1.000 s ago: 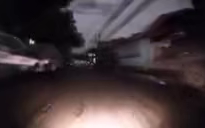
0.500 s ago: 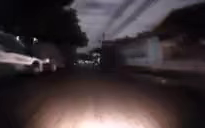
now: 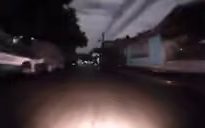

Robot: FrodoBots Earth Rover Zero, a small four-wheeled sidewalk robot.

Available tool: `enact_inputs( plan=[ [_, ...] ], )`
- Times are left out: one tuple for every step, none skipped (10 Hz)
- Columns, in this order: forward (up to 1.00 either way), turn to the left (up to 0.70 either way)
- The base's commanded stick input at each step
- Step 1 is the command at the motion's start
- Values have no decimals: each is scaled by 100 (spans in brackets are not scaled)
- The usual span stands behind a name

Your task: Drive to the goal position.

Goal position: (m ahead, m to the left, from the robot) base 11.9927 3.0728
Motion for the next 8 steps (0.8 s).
enact_inputs(
  plan=[
    [100, 0],
    [100, 0],
    [100, 0],
    [100, 0],
    [100, 0],
    [100, 27],
    [100, 27],
    [100, 0]
  ],
)
